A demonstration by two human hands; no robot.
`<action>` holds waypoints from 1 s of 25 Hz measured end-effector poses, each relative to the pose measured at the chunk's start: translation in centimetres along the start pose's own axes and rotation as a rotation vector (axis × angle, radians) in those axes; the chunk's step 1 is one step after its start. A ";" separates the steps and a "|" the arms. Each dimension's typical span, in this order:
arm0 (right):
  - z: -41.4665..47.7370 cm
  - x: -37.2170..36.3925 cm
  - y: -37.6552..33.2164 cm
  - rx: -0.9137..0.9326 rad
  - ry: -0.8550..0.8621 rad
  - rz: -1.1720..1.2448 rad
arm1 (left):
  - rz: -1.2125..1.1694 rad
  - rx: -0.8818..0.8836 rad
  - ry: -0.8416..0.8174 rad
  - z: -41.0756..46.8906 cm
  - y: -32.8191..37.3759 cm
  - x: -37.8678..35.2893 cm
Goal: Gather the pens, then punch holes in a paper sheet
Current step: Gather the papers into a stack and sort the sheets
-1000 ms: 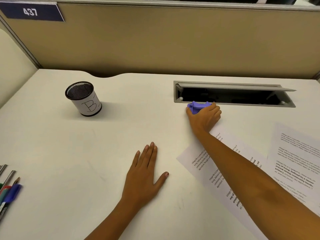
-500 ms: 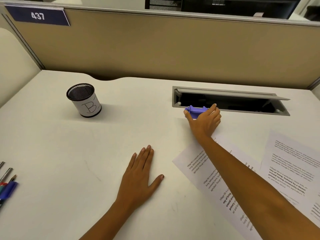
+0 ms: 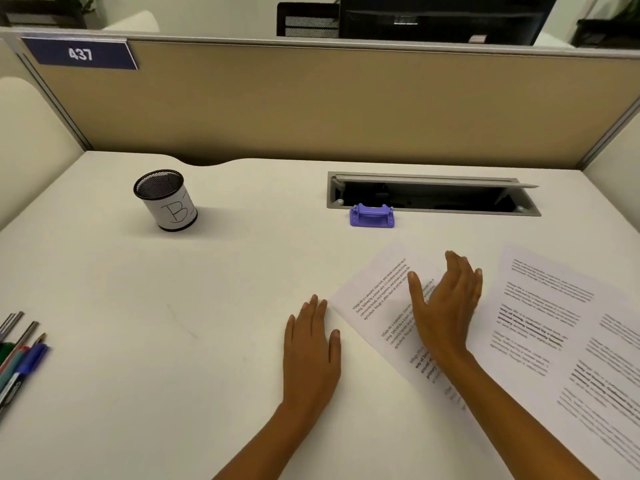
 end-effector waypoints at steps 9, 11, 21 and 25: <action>-0.1 7.0 9.6 -0.056 0.074 -0.209 | 0.205 0.159 -0.099 1.3 2.7 -3.3; 0.1 7.7 11.2 -0.197 0.067 -0.307 | 0.240 0.176 -0.114 1.5 3.0 -3.7; -2.1 8.7 12.7 -0.403 -0.149 -0.369 | 0.236 0.285 -0.360 2.7 3.4 -3.3; -4.4 8.7 11.7 -0.284 -0.181 -0.360 | 0.218 0.279 -0.433 3.0 2.3 -2.2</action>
Point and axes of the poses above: each hand's wrist, its own z-axis towards the middle knuckle, its own x-axis out of the back of the hand, y = z × x, the point moved 1 cm from there along z, towards the middle knuckle, and after that the axes turned 12 degrees about -x, right-handed, at the moved point
